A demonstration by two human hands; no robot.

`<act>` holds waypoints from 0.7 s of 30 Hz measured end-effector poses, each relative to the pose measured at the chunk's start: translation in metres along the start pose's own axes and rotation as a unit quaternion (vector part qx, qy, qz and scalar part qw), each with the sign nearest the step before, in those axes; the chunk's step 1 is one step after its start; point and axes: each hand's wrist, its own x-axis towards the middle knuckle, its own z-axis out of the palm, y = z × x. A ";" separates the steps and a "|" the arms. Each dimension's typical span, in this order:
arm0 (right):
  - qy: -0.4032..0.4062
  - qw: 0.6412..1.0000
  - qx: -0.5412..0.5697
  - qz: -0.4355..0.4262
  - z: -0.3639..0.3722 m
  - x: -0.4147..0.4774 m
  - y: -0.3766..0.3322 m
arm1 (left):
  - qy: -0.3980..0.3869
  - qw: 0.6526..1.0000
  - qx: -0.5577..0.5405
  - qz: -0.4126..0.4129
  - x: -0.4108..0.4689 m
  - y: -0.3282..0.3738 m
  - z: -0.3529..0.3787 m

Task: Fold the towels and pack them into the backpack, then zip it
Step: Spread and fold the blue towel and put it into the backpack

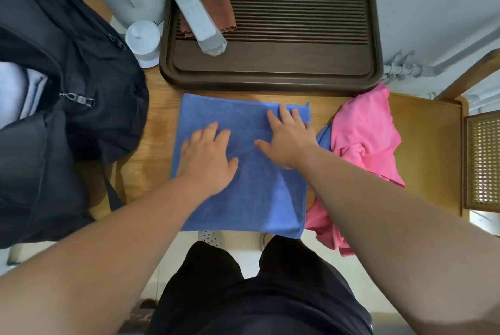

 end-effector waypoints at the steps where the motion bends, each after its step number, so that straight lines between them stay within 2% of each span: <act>1: -0.008 1.000 -0.005 0.006 0.003 0.004 0.004 | -0.014 1.000 0.014 -0.005 0.007 -0.005 -0.001; 2: 0.001 1.000 -0.008 0.004 0.005 0.007 0.008 | -0.028 0.999 0.024 -0.007 0.013 -0.010 -0.001; 4: 0.072 0.997 -0.007 -0.012 0.005 0.010 0.013 | -0.045 0.999 0.024 -0.007 0.024 -0.019 -0.001; 7: 0.161 0.987 -0.013 -0.017 -0.001 0.016 0.018 | -0.032 0.999 0.016 -0.001 0.040 -0.031 -0.006; 16: 0.092 0.993 -0.070 -0.004 -0.032 0.033 0.018 | -0.018 1.000 0.005 -0.012 0.082 -0.046 -0.031; 18: 0.050 0.997 -0.058 -0.020 -0.036 0.033 0.019 | -0.002 0.998 0.060 -0.001 0.085 -0.040 -0.040; 21: 0.035 0.991 -0.113 -0.059 -0.034 0.029 0.018 | -0.014 0.977 0.207 0.045 0.085 -0.033 -0.055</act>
